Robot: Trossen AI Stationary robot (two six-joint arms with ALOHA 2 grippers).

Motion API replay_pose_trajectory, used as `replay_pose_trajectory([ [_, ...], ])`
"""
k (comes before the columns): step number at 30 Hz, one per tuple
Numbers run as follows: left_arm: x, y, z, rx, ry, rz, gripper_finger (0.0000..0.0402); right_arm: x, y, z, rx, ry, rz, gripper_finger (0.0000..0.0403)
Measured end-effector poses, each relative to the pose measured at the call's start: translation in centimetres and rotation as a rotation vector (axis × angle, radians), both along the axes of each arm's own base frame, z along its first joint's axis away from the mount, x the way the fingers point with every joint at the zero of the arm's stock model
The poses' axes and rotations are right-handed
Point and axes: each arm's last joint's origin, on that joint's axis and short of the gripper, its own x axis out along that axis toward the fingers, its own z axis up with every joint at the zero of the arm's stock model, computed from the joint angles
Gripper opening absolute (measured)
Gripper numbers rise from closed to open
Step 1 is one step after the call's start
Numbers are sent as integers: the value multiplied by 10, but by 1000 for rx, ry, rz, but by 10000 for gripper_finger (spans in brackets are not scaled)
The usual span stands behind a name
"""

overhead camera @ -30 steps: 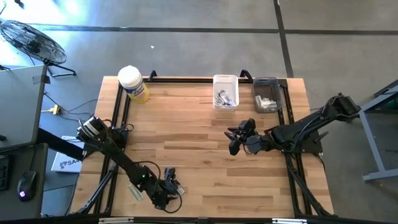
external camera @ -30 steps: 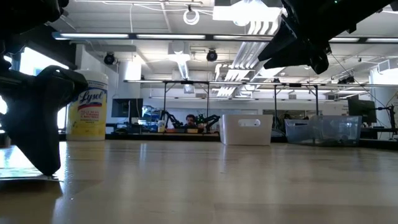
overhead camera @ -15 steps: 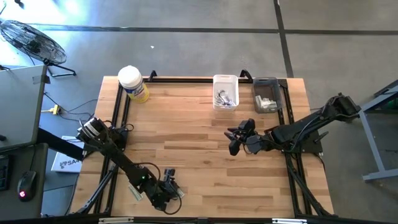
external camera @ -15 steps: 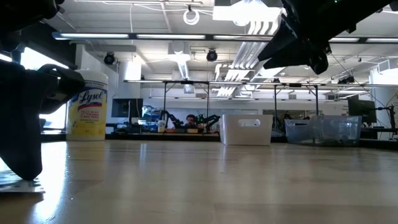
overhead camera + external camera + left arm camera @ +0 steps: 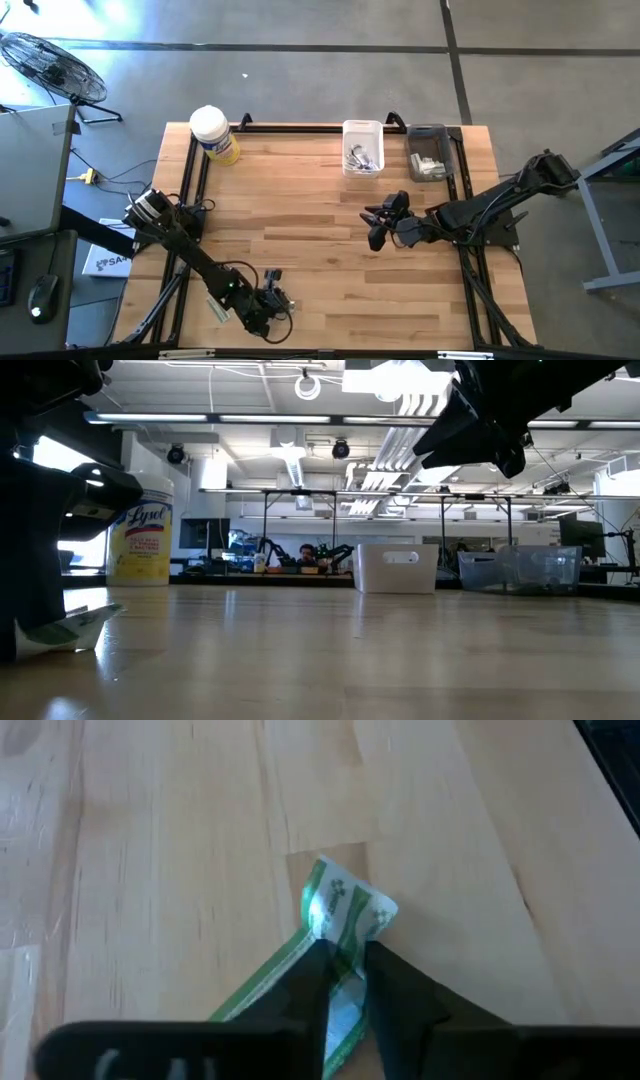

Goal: Pick & Place First Aid Supplies
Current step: Put the green bandage into the black bin

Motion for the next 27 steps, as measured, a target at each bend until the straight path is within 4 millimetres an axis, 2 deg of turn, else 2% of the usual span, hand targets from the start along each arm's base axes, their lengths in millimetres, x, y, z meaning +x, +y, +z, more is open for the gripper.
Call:
replay_pose_trajectory([
  [6,0,1,0,25,-12,1,6,0,0,0,4,5,17,124],
  [10,0,2,1,52,-31,21,12,6,7,1,-33,-6,119,124],
  [14,-1,7,8,114,-59,20,15,21,20,-3,-127,-50,276,124],
  [21,-4,11,53,144,-209,-27,16,52,39,-21,-272,-175,552,124],
  [27,-7,13,93,78,-353,-86,16,88,53,-25,-366,-145,691,124],
])
